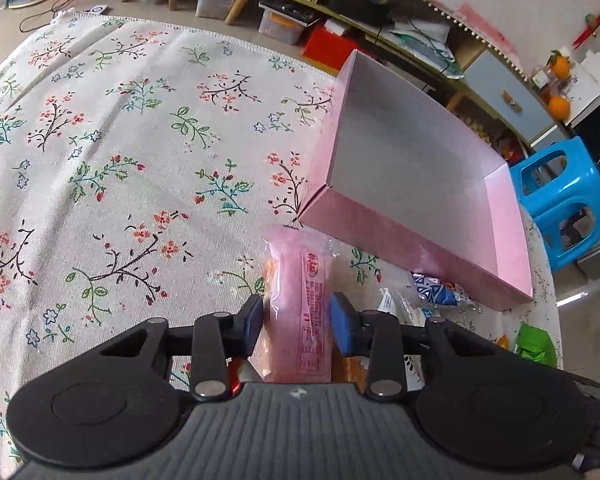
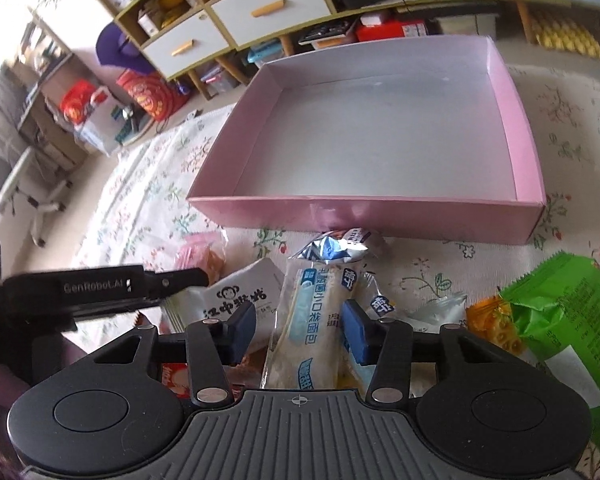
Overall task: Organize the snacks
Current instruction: 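Lift both held snacks and carry them over the pink box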
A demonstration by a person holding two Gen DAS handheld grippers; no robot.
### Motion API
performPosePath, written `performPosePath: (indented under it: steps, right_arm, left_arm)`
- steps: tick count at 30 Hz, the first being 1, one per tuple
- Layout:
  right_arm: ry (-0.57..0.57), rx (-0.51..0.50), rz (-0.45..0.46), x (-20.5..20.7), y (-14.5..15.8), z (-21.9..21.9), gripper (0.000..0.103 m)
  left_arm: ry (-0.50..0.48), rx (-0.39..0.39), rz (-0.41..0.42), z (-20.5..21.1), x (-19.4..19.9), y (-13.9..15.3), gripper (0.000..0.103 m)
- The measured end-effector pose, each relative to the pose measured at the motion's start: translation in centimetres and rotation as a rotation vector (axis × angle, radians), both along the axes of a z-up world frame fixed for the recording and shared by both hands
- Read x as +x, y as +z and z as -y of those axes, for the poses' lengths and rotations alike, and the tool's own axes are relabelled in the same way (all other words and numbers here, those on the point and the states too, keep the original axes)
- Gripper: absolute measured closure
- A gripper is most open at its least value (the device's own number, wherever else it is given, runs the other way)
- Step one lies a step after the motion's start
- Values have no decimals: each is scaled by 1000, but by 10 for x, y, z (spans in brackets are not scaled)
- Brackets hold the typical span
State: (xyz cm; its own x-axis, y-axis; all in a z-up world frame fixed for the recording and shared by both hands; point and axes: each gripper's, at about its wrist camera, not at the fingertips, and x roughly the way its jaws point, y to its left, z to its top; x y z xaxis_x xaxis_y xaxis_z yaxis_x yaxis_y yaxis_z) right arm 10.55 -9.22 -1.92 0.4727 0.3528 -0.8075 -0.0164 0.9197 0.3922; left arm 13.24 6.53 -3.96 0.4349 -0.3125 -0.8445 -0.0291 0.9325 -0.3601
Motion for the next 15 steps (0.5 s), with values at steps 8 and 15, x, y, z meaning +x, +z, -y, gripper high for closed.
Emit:
performPosePath:
  steps: [8, 15]
  right_arm:
    - [47, -84, 41, -3, -1, -15, 55]
    - [80, -98, 49, -2, -1, -17, 54]
  left_arm:
    - [-3, 50, -2, 6, -1, -1, 69]
    - [-13, 85, -27, 7, 0, 1, 69]
